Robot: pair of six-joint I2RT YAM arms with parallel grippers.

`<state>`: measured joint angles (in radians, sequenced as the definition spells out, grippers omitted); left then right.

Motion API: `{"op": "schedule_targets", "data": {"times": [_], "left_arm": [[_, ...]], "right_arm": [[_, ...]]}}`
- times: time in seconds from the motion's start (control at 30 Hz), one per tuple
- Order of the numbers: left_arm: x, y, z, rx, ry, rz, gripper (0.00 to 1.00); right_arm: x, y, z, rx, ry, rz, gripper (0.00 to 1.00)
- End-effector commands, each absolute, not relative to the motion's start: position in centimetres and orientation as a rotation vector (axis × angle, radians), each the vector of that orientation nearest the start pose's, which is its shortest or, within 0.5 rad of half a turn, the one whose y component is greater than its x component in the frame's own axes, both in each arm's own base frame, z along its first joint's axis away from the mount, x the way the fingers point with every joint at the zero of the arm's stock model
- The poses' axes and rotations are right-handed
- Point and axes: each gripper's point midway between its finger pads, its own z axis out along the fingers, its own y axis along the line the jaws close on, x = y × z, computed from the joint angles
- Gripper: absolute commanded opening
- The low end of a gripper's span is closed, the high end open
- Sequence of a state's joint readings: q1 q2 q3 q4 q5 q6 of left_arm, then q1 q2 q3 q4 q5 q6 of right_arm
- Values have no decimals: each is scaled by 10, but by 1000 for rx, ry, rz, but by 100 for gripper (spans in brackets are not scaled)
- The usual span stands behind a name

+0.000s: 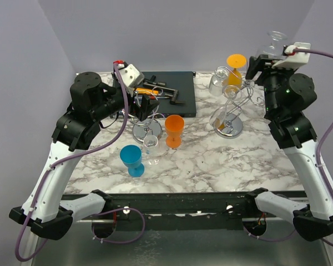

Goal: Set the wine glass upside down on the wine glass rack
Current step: Turn the wine glass upside down at the wine rack.

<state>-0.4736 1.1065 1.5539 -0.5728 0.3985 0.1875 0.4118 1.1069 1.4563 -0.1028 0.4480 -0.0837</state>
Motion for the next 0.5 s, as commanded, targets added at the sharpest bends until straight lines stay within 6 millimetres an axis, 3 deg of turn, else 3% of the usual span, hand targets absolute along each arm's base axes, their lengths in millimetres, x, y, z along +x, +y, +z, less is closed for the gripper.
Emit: {"op": "schedule_targets", "data": {"times": [0.0, 0.3, 0.47], "left_arm": [[257, -202, 452, 846, 1463, -546, 99], [267, -204, 447, 821, 1498, -540, 99], [271, -207, 440, 788, 1547, -576, 99]], "right_arm": [[314, 40, 491, 117, 1375, 3, 1], [256, -2, 458, 296, 1439, -40, 1], [249, -4, 416, 317, 1577, -58, 1]]}}
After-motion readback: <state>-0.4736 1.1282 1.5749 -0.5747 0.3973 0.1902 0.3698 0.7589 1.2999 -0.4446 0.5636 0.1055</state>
